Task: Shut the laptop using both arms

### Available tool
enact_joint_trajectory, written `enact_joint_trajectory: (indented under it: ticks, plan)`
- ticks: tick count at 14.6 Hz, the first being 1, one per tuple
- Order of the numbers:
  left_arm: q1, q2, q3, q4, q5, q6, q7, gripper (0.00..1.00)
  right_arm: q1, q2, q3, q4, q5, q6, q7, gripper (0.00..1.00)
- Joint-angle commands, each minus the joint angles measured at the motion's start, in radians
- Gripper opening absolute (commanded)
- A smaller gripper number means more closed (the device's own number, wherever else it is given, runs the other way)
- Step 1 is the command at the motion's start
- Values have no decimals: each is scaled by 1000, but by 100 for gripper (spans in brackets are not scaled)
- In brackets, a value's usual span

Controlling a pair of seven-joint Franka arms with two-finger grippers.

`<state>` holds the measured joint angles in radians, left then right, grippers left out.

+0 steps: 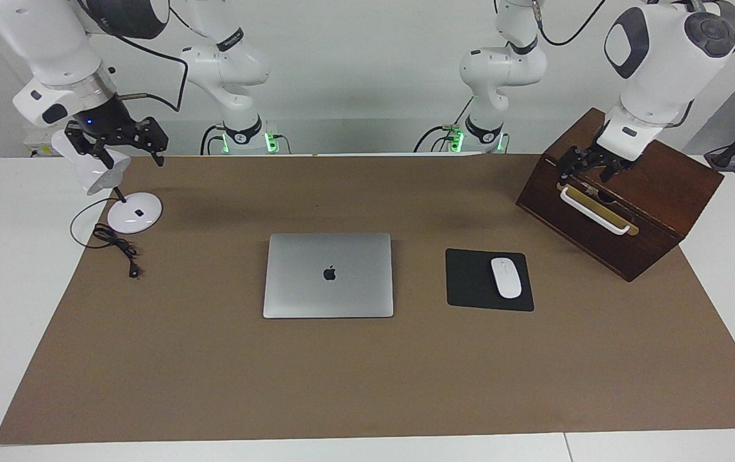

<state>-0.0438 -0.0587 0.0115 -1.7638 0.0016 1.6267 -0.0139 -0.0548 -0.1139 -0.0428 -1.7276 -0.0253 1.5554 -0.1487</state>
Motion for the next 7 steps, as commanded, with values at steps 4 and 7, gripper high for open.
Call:
enact_joint_trajectory:
  ticks: [4, 7]
  plan:
    - [12, -4, -8, -2, -3, 61, 45, 100, 0, -20, 3, -32, 11, 29, 23, 100]
    - [12, -6, -2, -2, -3, 53, 52, 100, 1, -20, 3, -33, 11, 29, 23, 100]
